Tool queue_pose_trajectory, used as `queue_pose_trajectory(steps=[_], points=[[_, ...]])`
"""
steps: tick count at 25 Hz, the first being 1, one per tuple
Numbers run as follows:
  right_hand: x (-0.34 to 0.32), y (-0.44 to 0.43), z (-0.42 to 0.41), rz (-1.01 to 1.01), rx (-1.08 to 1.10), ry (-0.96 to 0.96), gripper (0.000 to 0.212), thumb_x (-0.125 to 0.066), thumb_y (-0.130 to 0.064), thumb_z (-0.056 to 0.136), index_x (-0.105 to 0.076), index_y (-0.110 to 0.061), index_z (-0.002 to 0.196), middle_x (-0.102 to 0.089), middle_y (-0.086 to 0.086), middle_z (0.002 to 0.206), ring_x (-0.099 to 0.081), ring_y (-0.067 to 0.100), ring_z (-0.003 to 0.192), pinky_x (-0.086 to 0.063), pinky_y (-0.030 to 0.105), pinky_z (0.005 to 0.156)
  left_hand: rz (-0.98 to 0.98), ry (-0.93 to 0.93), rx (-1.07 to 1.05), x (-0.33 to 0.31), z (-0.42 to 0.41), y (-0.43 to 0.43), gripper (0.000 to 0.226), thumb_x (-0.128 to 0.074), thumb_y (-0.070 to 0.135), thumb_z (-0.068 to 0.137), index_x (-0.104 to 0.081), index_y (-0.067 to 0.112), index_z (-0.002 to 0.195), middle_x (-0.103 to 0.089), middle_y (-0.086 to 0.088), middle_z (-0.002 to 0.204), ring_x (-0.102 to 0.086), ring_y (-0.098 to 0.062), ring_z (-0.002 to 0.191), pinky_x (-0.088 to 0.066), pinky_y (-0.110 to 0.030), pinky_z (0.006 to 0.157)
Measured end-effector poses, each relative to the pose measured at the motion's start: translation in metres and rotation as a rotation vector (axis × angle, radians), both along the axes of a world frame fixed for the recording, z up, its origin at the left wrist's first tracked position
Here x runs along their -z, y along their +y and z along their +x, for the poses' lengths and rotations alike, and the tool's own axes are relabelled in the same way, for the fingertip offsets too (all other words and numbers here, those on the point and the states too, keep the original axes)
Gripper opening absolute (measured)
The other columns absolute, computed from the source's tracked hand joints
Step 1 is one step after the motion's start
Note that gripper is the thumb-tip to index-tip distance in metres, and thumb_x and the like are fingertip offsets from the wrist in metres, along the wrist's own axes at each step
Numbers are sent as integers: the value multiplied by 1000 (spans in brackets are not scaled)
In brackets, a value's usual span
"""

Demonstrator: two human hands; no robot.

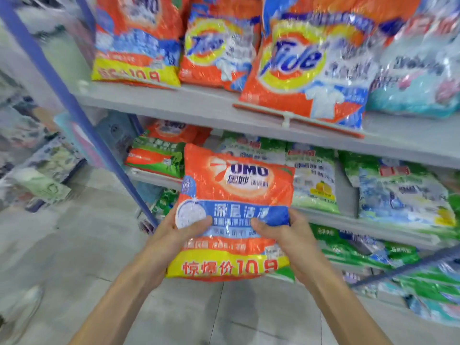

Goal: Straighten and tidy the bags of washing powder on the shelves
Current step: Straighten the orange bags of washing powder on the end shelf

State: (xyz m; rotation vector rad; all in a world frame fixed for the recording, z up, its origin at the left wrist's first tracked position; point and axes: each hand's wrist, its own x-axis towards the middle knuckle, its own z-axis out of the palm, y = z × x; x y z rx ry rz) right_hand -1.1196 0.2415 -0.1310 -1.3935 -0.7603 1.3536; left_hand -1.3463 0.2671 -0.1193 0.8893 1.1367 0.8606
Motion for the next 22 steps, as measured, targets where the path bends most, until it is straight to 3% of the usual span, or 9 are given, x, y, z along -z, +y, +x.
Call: queue_pose_trajectory(steps=[2,5,9,13,18,22], points=[[-19,1,-15,33,-43,-30,23,-83,0,76,-74,-13,92,-80,6,93,-77,25,84,-62,43,81,26,-5,-64,-18,-12,-7,49,-77,23,73,-67,23,120,-80,-6,102,-78,-26,81,-63,-36,63],[-57,13,-36,99,-105,-19,31,-84,5,72,-70,-12,94,-80,2,88,-77,21,78,-64,36,72,45,-42,-122,-43,-36,-2,48,-76,16,74,-66,20,121,-79,-8,103,-78,-26,79,-63,-38,61],[-109,49,-68,175,-215,-24,49,-86,3,63,-67,-9,106,-80,3,93,-78,25,79,-62,35,64,92,-81,-126,-71,-79,26,54,-84,12,74,-65,22,124,-76,-15,113,-76,-36,89,-64,-52,72],[-139,97,-118,236,-171,44,44,-83,-15,63,-67,-11,103,-80,6,90,-77,25,72,-60,33,57,186,-111,-93,-101,-128,78,48,-77,9,80,-64,19,126,-76,-16,113,-77,-33,86,-63,-42,63],[-155,159,-177,278,-35,-59,29,-83,-10,76,-68,-11,101,-80,9,96,-78,25,78,-63,36,63,308,-67,-56,-126,-180,150,51,-76,14,74,-65,22,123,-79,-9,106,-78,-29,83,-62,-37,61],[-178,201,-191,366,116,-151,29,-85,-17,77,-61,-12,94,-74,6,93,-73,21,81,-61,36,74,449,-16,-2,-154,-190,216,39,-76,17,75,-67,23,113,-80,0,97,-76,-18,79,-61,-30,62]])
